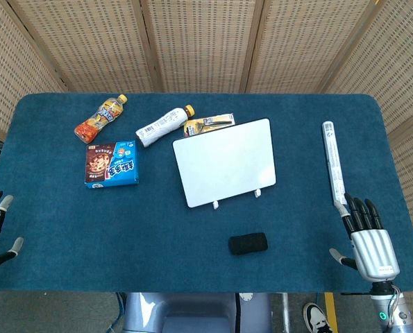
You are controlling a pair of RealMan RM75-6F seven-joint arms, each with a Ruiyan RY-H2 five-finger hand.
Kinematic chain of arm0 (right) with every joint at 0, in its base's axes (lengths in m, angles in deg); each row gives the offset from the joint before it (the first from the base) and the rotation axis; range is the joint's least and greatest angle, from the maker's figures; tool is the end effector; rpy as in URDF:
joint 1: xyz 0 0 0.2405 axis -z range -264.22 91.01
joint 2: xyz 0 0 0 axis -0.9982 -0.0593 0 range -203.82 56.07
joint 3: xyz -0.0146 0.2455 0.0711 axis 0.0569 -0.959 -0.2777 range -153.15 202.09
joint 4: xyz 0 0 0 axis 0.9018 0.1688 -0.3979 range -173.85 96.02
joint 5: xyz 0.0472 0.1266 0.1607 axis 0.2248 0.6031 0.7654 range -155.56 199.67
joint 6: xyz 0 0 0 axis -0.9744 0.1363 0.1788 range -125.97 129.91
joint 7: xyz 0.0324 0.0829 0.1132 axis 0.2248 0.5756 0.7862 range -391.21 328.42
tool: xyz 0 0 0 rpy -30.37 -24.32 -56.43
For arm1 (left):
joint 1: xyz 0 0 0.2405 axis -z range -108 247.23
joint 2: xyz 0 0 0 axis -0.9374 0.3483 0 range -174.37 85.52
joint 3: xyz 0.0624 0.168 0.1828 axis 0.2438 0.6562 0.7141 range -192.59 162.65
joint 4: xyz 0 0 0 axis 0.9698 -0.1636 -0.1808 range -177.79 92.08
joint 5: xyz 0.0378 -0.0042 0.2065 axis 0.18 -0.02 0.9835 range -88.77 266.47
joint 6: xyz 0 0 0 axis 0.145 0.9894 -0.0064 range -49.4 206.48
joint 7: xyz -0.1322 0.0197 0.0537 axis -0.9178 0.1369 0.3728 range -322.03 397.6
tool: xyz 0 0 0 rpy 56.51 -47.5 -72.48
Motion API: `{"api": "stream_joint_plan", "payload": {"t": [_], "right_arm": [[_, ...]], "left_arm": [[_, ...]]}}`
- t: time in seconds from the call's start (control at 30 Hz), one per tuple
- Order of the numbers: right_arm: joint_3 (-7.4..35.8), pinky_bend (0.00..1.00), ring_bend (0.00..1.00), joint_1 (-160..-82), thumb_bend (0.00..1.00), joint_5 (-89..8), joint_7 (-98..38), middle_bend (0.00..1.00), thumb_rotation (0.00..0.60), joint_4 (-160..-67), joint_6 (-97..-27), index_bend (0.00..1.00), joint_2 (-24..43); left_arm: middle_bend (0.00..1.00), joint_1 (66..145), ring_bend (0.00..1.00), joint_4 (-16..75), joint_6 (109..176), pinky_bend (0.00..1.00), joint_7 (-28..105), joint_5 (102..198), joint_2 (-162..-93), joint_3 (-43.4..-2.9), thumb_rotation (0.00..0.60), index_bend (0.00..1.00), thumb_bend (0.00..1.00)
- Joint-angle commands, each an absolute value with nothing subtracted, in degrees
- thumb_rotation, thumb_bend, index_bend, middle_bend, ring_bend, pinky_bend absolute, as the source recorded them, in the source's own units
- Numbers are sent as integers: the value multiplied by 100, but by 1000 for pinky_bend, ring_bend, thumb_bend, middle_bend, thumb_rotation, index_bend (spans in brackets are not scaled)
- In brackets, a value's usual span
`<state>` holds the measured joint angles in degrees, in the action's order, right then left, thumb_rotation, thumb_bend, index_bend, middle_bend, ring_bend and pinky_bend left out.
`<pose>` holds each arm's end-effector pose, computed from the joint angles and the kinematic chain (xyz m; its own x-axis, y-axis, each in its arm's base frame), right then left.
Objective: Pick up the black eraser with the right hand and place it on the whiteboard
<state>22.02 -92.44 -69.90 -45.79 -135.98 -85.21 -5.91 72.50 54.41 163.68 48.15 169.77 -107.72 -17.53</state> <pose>-0.2693 -0.1811 0.1315 0.4890 0.0533 0.8707 -0.8614 -0.1281 0.4916 -0.3130 0.1675 0.1595 0.4860 0.0418 0.8730 0.8674 0.0990 -0.4876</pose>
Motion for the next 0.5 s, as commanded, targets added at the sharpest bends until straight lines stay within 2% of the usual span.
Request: {"api": "stream_joint_plan", "payload": {"t": [0.03, 0.5], "right_arm": [[2201, 0, 0, -9250, 53, -6970, -4594, 0, 600, -13606, -8491, 0, -597], [2209, 0, 0, -9238, 53, -7030, -4592, 0, 600, -13672, -8513, 0, -628]], "left_arm": [[0, 7250, 0, 5443, 16368, 0, 4813, 16978, -10770, -1753, 600, 0, 327], [0, 7269, 0, 5407, 16345, 0, 4828, 16983, -10792, -1755, 600, 0, 326]]}}
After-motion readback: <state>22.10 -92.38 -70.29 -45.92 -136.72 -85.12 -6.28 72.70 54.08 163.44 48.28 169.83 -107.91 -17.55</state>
